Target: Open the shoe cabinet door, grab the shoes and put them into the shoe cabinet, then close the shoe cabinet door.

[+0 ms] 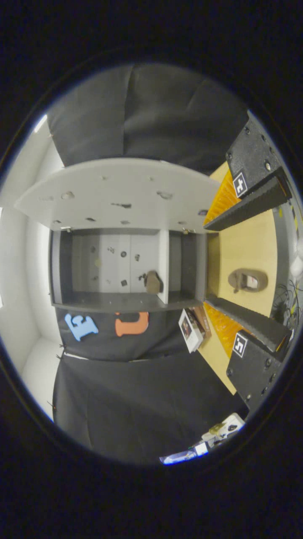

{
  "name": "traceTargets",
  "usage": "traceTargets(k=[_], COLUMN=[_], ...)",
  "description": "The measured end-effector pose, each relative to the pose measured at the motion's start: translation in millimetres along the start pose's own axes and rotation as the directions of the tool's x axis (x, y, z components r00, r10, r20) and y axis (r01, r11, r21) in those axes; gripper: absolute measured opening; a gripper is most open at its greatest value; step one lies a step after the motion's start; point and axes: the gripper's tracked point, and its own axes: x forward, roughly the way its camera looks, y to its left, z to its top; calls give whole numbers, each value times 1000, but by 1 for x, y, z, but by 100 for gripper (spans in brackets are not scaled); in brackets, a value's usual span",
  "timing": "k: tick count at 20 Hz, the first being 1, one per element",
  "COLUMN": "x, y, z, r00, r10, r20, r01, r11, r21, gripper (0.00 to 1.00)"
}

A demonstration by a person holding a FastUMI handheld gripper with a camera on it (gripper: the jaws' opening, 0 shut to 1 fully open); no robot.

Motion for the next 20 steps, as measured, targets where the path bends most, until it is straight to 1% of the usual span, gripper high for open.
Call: traceTargets(k=[2,4,6,8,10,15,18,20], x=[31,59,88,116,142,201,235,253], y=[11,20,30,37,47,48,50,53], z=[-31,-62,-96,-128,-153,-212,-239,-249], r00=[998,994,983,967,955,917,886,866], r10=[29,40,61,87,117,123,131,159], r20=[-57,-106,-171,-239,-274,-378,-444,-475], r01=[-29,-40,-62,-84,-104,-91,-69,-70], r11=[1000,999,998,996,993,991,986,977], r21=[7,1,-4,23,64,101,154,199], gripper=[100,100,100,100,100,100,100,100])
